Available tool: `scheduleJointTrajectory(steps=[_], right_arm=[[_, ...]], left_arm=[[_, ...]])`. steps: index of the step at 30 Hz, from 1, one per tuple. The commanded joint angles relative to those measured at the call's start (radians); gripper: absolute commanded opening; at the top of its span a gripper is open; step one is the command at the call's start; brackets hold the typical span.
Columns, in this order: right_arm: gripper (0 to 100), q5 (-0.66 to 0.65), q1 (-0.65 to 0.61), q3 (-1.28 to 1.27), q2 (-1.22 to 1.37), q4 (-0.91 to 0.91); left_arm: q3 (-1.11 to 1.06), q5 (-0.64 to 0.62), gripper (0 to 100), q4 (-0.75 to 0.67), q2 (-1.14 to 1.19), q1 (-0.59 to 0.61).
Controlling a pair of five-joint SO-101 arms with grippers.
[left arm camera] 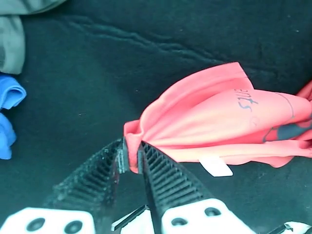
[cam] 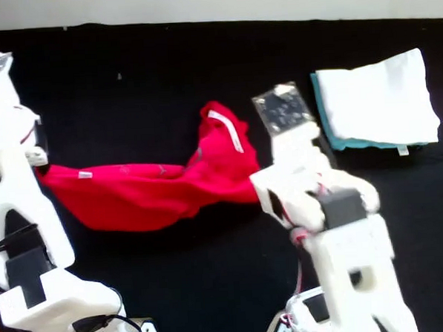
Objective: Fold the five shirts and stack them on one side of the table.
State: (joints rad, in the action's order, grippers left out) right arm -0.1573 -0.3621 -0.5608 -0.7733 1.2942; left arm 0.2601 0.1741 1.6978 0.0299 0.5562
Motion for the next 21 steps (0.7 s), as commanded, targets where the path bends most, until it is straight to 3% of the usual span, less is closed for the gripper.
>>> scheduleJointTrajectory(steps=[1,16,18,21], right_arm=[[21.0,-0.006,0.01,-0.035,0.177,-0.082],[20.4,-0.012,-0.056,0.008,0.731,-0.308],[15.6,-0.012,-0.056,0.03,0.754,-0.308],[0.0,-0.006,-0.056,0.053,0.757,-0.308]], left_arm=[[0.038,0.011,1,0.006,-0.005,0.016],[-0.128,0.008,1,-0.109,-0.01,-0.028],[-0.127,0.008,1,-0.121,-0.016,-0.028],[-0.127,0.006,1,-0.129,-0.016,-0.028]])
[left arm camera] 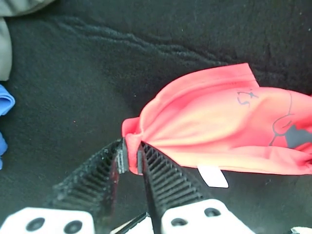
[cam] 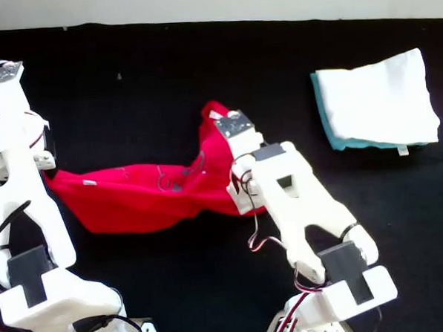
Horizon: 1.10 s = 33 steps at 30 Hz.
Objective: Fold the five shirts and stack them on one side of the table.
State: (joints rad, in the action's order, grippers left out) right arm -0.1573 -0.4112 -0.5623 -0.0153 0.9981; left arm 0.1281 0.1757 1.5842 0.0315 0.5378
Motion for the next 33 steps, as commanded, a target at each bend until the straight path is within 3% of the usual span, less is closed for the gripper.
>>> scheduleJointTrajectory(steps=[1,8,15,25,30,33], right_arm=[[2.1,-0.006,-0.007,0.059,-0.007,-0.01],[0.7,-0.012,0.102,0.16,-0.242,0.108],[0.7,-0.092,0.199,0.222,-0.519,0.252],[1.9,-0.178,0.197,-0.062,-0.713,0.351],[20.6,-0.213,0.139,-0.216,-0.782,0.387],[22.1,-0.236,0.094,-0.197,-0.848,0.455]], left_arm=[[0.005,0.005,1,-0.015,-0.018,-0.01],[0.113,0.003,1,-0.006,-0.018,-0.01],[0.314,0.002,1,0.184,-0.019,-0.058],[-0.038,0.008,1,0.143,-0.008,-0.102],[-0.127,0.008,1,0.055,-0.008,-0.097],[-0.134,0.008,1,0.046,-0.008,-0.097]])
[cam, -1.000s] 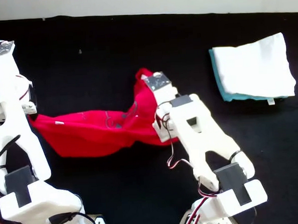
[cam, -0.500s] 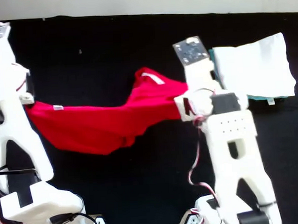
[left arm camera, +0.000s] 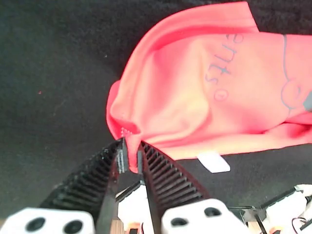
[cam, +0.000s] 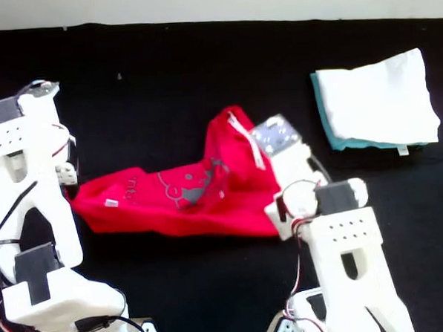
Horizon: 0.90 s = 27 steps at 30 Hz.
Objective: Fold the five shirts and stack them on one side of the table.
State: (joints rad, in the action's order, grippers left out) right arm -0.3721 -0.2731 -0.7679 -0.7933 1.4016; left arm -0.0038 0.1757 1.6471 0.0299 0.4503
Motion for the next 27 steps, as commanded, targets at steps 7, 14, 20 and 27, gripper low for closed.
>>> scheduleJointTrajectory(steps=[7,14,20,27], right_arm=[[21.4,-0.015,-0.051,0.018,-0.127,-0.041],[20.3,0.06,-0.021,-0.193,0.119,-0.484],[15.6,0.106,-0.021,-0.11,0.364,-0.476],[18.2,0.109,-0.024,0.028,0.559,-0.429]], left_arm=[[-0.002,0.008,1,-0.017,-0.007,-0.01],[-0.002,0.006,1,-0.009,-0.012,-0.01],[-0.002,0.006,1,-0.009,-0.016,-0.008],[-0.001,0.005,1,-0.014,-0.012,-0.012]])
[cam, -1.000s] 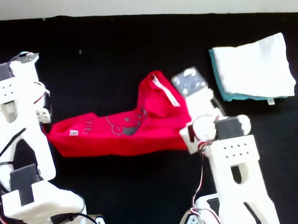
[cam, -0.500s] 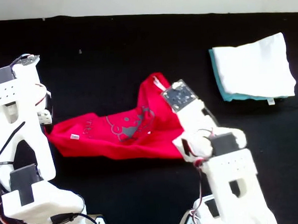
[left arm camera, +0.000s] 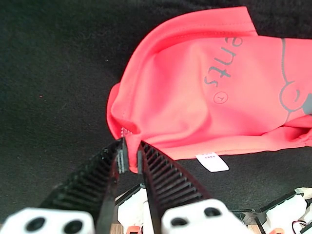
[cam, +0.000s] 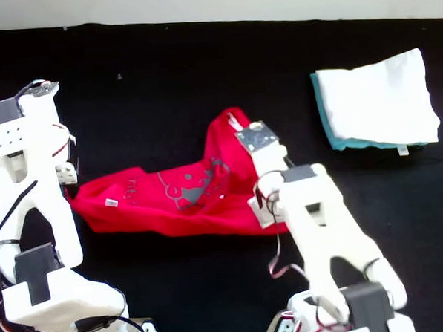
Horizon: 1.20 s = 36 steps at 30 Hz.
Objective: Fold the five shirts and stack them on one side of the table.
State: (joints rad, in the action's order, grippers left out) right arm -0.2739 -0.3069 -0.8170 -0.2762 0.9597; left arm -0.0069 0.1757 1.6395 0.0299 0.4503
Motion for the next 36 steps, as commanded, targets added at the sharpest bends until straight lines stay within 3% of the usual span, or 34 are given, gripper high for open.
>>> scheduleJointTrajectory(steps=[1,22,36], right_arm=[[18.2,0.011,0.01,0.094,0.056,0.013],[15.5,0.005,0.005,0.142,0.079,0.008],[14.2,0.011,-0.073,0.183,0.168,0.013]], left_arm=[[0.002,0.005,1,-0.006,-0.01,-0.012],[0.005,0.005,1,-0.043,-0.008,-0.015],[0.004,0.005,1,-0.035,-0.012,-0.015]])
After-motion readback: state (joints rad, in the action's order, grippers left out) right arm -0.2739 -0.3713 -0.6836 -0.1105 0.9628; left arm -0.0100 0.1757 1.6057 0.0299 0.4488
